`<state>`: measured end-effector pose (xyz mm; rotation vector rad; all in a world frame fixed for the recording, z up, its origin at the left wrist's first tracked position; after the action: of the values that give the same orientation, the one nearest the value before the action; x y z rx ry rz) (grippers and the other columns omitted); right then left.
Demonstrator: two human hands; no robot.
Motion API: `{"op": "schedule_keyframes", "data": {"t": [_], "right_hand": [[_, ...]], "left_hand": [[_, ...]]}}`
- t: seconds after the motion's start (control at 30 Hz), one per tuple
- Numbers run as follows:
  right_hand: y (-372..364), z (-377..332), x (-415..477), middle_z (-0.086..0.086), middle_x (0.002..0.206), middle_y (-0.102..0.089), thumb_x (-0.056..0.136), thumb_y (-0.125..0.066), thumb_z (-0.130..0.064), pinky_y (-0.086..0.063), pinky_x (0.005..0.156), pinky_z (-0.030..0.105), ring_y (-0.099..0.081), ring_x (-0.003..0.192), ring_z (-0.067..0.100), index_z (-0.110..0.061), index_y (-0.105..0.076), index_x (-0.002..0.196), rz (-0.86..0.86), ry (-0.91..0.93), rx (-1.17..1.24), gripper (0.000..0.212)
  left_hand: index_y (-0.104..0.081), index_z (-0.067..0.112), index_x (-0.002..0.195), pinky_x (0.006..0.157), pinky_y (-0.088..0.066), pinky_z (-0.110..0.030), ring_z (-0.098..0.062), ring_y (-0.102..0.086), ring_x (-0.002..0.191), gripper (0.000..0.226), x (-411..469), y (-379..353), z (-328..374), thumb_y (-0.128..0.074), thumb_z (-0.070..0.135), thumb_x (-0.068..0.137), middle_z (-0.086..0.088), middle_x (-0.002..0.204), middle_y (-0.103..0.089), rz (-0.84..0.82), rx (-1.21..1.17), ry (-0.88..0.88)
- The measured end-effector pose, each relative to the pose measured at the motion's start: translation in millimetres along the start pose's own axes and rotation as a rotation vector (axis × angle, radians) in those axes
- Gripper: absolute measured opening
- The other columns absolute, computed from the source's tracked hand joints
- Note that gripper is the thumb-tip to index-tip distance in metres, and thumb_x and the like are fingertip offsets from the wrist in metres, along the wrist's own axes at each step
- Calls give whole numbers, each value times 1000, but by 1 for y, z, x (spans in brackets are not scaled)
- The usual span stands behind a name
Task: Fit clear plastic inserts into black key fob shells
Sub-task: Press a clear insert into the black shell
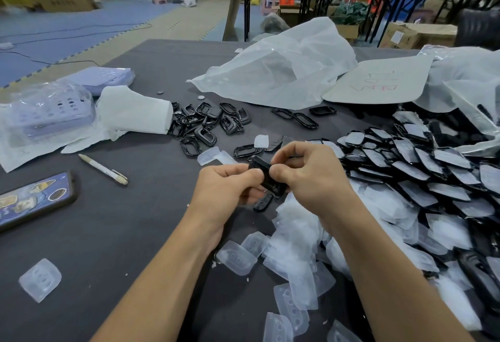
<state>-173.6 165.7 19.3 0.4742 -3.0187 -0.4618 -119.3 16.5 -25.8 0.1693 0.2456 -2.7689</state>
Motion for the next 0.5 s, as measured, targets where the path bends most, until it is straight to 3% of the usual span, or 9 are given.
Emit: {"op": "schedule_keyframes", "data": {"t": [0.1,0.23,0.37,0.5], "right_hand": [[1,1,-1,-3,58,-70,83,-73,3,-50,51,20,-60,51,8,-17,-69,71,43,17,27,24],[-2,4,-2,-1,61,-71,82,-74,5,-53,59,28,-63,56,11,-15,-71,73,45,11,86,22],[-2,1,-3,7,68,-75,81,-73,7,-57,66,38,-68,62,19,-14,-70,76,10,21,104,22],[-3,2,-4,3,67,-75,80,-74,7,-57,64,31,-69,61,16,-14,-70,78,25,23,104,21]], "left_hand": [[-84,11,80,63,-57,-23,-10,-65,58,13,2,-1,2,-76,5,87,-7,70,-76,-68,111,-53],[-84,12,80,67,-58,-26,-12,-65,61,3,3,0,4,-81,12,80,-8,71,-76,-84,138,-77],[-81,3,94,73,-56,-33,-21,-60,67,25,3,5,1,-87,12,72,-21,84,-77,4,16,-48],[-81,5,87,69,-58,-28,-21,-63,69,9,5,8,1,-83,0,80,-16,85,-77,-4,-21,1]]}}
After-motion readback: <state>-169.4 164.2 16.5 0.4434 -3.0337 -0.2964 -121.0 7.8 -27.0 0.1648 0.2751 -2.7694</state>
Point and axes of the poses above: each hand's wrist, its own x-axis towards the middle knuckle, its own y-axis out of the back of the hand, z = x × y, the point moved 7 cm from there along x, towards the middle knuckle
